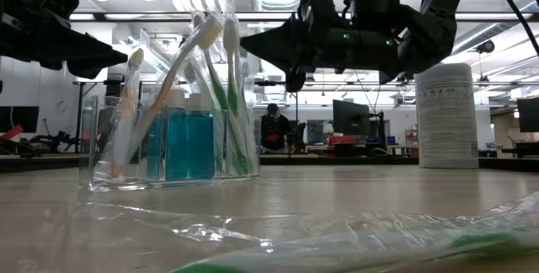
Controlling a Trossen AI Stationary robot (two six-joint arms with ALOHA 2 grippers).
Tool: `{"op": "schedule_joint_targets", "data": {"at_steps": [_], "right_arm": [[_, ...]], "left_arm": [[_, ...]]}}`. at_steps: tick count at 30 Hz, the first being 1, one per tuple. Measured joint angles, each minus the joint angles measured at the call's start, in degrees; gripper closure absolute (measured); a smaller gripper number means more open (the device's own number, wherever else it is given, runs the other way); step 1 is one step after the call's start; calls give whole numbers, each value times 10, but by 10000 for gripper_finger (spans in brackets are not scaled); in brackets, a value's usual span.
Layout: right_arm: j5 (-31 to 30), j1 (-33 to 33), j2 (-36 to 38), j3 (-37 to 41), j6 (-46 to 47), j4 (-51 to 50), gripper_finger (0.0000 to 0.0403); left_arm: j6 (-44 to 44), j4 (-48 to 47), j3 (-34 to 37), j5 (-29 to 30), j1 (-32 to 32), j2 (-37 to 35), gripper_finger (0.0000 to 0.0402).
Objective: Pick & Place toothbrushing station
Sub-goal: Put the green toothbrush into the transparent organizer
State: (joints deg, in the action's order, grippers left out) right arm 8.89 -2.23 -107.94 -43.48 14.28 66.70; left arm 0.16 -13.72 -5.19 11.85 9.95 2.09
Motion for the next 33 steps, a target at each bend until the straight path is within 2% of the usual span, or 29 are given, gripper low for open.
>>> {"op": "schedule_joint_targets", "data": {"at_steps": [12,15,18,24,28,33], "right_arm": [[-1,2,34,45,34,-2,394],[-18,7,54,60,33,-8,394],[-48,17,80,69,23,-48,394],[-73,28,138,62,14,-193,394],[-88,29,165,64,-12,-217,394],[-90,27,180,63,14,-209,394]], "left_arm": [[0,0,0,0,0,0,220],[0,0,0,0,0,0,220],[0,0,0,0,0,0,220],[0,0,0,0,0,0,220],[0,0,0,0,0,0,220],[0,0,0,0,0,0,220]]}}
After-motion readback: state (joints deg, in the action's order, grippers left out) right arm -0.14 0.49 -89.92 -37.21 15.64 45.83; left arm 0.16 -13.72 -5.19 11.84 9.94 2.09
